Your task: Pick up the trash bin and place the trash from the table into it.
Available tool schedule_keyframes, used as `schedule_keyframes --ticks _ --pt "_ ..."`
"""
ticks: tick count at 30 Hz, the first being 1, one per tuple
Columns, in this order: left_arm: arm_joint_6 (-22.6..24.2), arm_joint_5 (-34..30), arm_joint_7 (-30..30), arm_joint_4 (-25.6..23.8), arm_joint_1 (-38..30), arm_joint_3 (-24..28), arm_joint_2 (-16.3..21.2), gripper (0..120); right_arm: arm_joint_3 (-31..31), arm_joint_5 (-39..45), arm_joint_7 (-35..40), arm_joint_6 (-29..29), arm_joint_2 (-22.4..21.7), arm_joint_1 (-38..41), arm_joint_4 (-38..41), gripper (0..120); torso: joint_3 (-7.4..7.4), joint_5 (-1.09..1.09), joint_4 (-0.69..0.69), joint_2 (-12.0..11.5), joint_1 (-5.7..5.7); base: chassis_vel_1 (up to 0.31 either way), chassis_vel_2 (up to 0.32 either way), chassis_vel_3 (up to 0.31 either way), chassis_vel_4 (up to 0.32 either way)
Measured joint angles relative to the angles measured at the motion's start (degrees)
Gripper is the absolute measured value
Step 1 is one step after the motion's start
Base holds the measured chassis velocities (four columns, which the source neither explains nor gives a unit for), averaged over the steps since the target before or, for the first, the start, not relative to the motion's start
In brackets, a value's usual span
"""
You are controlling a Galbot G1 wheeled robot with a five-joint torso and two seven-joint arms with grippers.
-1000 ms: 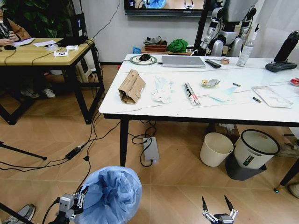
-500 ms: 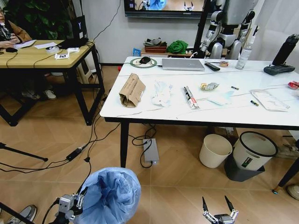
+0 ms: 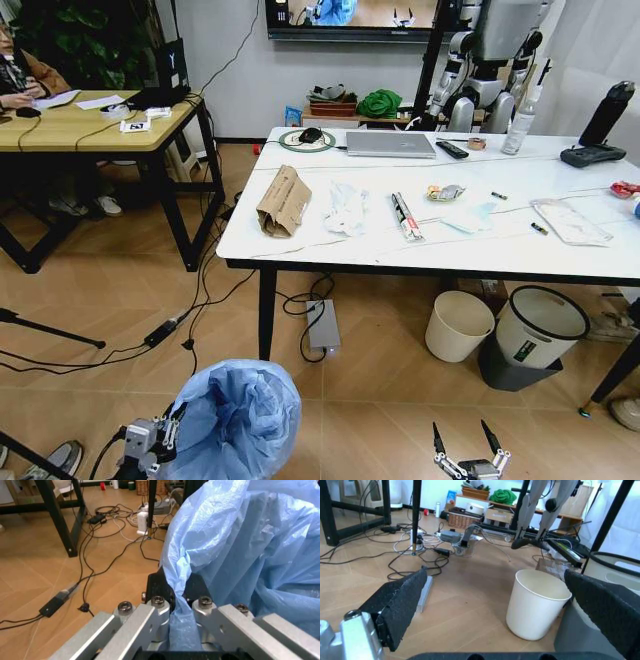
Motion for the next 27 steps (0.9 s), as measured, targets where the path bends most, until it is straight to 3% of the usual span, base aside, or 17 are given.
schedule_keyframes --ticks 27 --pt "0.76 -0.85 -0.11 -0.10 0.01 0.46 -0.11 0 -0.33 0.12 -0.01 -0.66 0.00 0.34 1.08 100 3.87 0.00 0.00 6.64 2.78 0.000 0.000 0.000 0.000"
